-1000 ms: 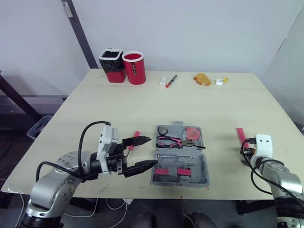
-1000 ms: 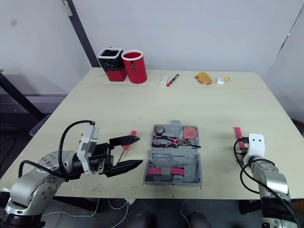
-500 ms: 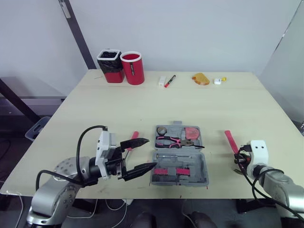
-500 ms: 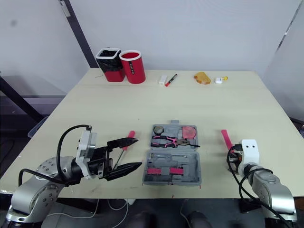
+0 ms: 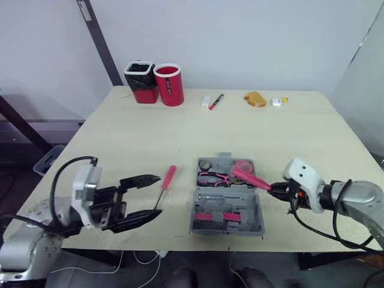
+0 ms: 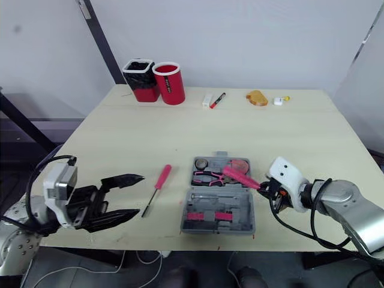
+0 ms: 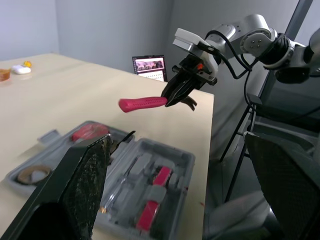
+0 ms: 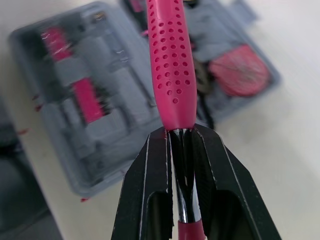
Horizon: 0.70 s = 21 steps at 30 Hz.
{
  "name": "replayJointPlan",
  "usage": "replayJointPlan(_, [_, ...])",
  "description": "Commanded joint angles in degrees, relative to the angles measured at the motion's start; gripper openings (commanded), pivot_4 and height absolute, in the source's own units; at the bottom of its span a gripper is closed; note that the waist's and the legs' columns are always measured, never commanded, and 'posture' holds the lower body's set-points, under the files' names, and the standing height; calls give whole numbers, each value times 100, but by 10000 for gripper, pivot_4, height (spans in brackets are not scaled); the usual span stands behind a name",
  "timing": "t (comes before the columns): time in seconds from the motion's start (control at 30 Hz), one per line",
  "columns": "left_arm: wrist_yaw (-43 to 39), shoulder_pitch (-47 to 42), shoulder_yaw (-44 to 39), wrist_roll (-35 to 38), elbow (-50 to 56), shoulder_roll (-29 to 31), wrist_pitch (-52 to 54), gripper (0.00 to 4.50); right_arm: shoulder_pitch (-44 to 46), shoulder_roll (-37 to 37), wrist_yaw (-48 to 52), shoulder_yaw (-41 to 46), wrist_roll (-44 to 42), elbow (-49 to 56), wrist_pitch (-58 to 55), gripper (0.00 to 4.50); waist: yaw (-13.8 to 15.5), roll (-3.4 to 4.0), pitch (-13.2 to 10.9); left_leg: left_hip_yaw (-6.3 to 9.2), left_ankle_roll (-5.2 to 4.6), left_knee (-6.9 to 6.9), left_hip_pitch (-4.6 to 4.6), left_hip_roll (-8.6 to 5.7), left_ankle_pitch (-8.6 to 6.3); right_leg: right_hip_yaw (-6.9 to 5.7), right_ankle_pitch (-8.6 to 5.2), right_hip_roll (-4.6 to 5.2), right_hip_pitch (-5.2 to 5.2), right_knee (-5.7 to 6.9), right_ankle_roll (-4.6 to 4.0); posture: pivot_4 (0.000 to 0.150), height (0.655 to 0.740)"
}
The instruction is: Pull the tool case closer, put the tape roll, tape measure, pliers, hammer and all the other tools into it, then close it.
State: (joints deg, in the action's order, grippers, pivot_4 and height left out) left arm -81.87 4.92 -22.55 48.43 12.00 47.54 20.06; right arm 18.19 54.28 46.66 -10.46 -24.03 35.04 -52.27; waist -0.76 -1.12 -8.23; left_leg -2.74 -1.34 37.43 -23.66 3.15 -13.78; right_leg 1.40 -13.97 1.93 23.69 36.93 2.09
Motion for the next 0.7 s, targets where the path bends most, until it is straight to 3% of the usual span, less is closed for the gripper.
replayJointPlan(0.03, [-433,-25,-246,-214,-450,222,-312,45000,834,195,520,-1165,512,15,-143,916,-20,-1,-1,0,0,0,5,4,0,2,1,-1,3,0,-1,1500,7400])
replayJointPlan(0.13, [-511,-63,-247,-243,-526,245,-345,45000,1284,152,699,-1823,849,-160,-204,915,18,-7,-4,3,0,-3,-7,8,0,-8,3,8,16,0,-7,1500,7400])
replayJointPlan(0.3, [-560,-97,-242,-314,-538,284,-353,45000,2050,-545,604,-2599,1273,-650,-532,914,0,-12,-7,-1,0,0,-10,5,0,1,5,14,17,2,-6,1500,7400])
replayJointPlan(0.7, [-371,-122,-100,-378,-222,248,-252,45000,2805,-1281,662,-3302,1591,-1141,-1096,913,3,-14,-6,-2,1,-1,-10,5,0,-7,5,11,16,6,-7,1500,7400])
